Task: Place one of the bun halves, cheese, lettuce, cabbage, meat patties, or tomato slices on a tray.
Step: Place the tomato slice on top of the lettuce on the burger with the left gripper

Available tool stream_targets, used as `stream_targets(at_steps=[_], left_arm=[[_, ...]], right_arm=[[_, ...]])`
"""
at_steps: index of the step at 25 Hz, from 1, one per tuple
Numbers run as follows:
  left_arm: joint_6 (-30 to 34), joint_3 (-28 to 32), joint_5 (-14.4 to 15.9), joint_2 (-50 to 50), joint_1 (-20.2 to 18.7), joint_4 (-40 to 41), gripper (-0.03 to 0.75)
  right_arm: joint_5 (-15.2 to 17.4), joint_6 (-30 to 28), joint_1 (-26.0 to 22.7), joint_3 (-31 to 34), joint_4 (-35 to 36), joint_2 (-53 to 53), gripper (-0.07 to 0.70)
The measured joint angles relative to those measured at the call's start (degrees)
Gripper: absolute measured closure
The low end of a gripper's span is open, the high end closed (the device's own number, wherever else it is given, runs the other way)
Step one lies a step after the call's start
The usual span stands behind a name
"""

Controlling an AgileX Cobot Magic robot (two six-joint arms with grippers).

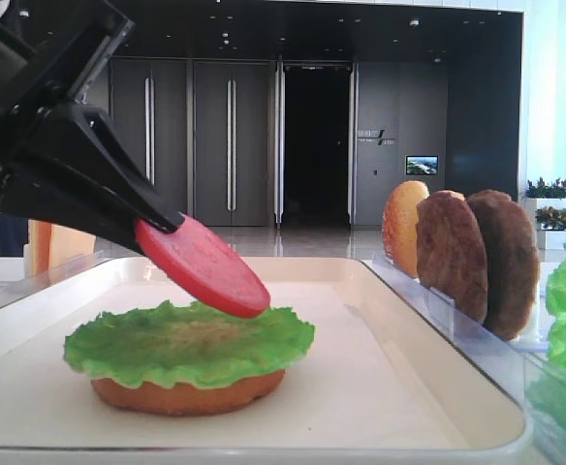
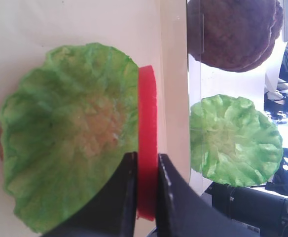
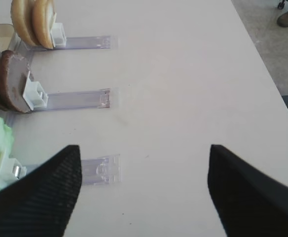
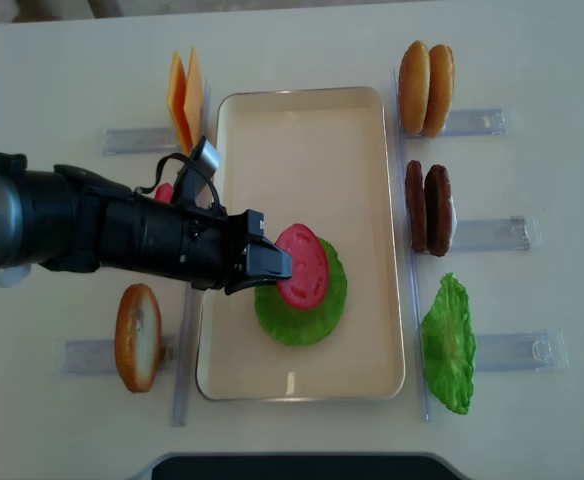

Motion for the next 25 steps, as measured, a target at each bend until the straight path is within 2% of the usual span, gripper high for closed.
stream_targets(at_steps=[25], left_arm=[[0.2,0.0,-0.3,1.6,0.0,-0.4,0.658]], right_arm=[[0.0,0.0,0.0,0.0,0.0,0.0,0.097]])
